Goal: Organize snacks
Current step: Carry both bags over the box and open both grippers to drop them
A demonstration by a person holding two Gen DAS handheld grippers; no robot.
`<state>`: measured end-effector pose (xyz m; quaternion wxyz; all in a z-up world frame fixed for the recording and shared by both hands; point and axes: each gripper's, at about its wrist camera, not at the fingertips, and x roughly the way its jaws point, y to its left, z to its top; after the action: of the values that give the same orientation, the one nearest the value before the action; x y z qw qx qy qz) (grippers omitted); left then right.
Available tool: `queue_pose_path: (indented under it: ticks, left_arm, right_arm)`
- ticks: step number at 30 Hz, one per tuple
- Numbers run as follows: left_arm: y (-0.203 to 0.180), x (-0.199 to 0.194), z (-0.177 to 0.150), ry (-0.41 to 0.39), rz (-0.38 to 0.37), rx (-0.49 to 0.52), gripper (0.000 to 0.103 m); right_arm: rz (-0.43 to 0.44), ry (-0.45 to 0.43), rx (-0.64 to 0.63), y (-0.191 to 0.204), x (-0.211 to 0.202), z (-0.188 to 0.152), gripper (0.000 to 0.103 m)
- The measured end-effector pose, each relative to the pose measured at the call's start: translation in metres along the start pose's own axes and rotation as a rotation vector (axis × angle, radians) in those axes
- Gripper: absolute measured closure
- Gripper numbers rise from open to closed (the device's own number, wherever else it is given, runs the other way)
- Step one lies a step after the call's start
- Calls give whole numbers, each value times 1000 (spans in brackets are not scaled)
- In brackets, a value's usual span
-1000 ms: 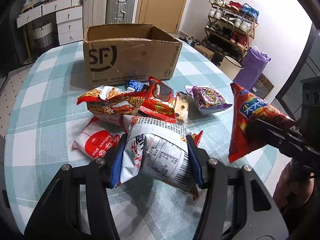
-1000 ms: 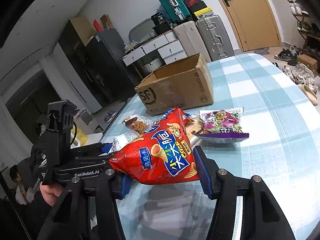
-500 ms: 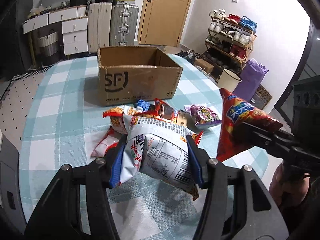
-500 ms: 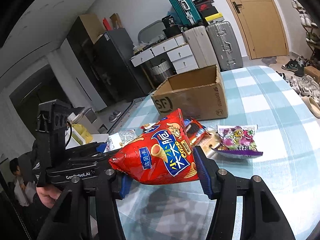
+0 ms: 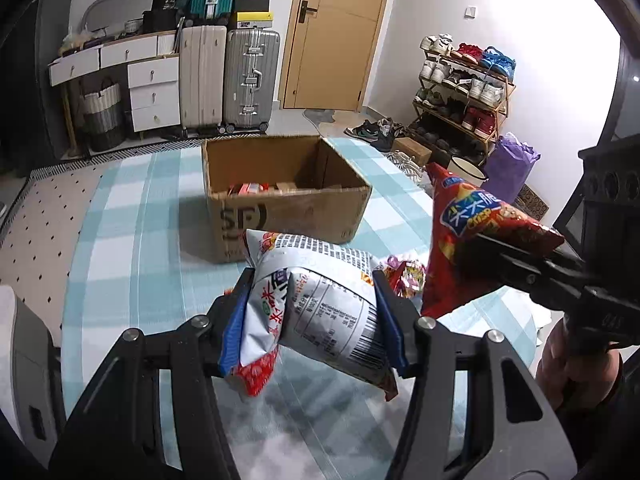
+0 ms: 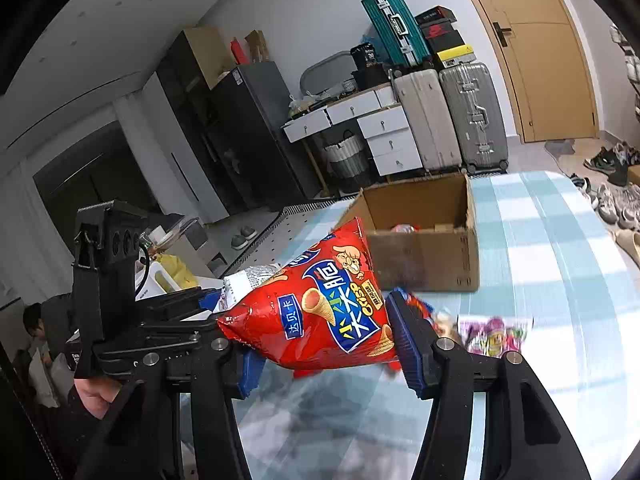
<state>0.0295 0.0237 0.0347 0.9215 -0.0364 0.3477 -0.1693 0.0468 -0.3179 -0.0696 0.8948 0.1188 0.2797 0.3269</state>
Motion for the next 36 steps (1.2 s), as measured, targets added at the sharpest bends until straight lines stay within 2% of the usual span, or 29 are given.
queue_pose_path:
  ticks: [8,16,26,36]
  left_arm:
    - [2,-5,40,-16,5,12,50]
    - [6,10,88,-18,13,25,50]
    - [24,71,155,7,44,48,50]
    - [51,138,194,63,38,39,50]
  right_arm:
    - [6,-15,-28,-1,10,34,47]
    - [-11,-19,-47,-12,29,71,47]
    - [-35,-14,-40,-41,66,116,47]
    - [-71,21,-24,-74,109,149,47]
